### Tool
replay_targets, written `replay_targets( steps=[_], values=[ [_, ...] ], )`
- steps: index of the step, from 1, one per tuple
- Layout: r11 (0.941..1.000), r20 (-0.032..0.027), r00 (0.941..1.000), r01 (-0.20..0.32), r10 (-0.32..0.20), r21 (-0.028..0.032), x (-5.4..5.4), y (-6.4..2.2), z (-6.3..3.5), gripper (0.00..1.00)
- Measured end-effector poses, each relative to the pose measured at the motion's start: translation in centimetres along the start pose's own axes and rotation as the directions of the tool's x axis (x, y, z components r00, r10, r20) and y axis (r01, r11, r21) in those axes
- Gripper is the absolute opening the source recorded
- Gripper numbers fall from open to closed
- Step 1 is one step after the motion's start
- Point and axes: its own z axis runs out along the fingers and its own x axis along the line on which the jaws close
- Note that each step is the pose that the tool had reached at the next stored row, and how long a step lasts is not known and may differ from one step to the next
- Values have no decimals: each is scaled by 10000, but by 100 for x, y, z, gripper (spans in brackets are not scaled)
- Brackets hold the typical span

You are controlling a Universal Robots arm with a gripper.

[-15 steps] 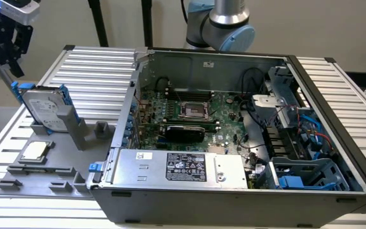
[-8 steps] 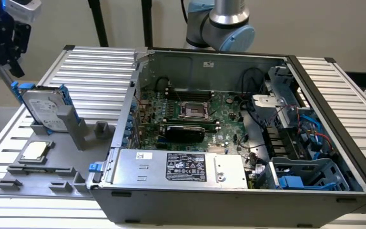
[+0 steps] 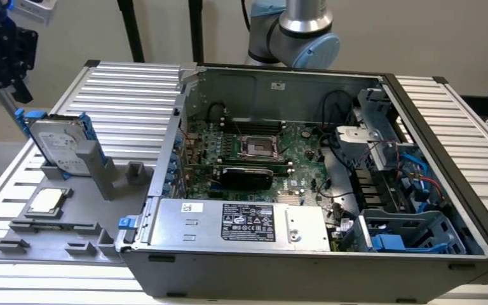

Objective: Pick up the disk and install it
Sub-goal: 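Pick up the disk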

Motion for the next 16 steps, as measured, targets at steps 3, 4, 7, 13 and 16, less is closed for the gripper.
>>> replay_targets(
  steps=[3, 4, 7, 13, 16],
  values=[
    [9985, -13, 9985, 550, -550, -5, 0, 0, 1, 11],
    [9973, -18, 9973, 729, -729, -7, 0, 0, 1, 11],
    [9919, -31, 9919, 1271, -1271, -12, 0, 0, 2, 11],
    [9725, -55, 9725, 2328, -2328, -19, 0, 0, 5, 11],
    [9615, -63, 9615, 2747, -2747, -14, -4, 1, 11, 11]
  ],
)
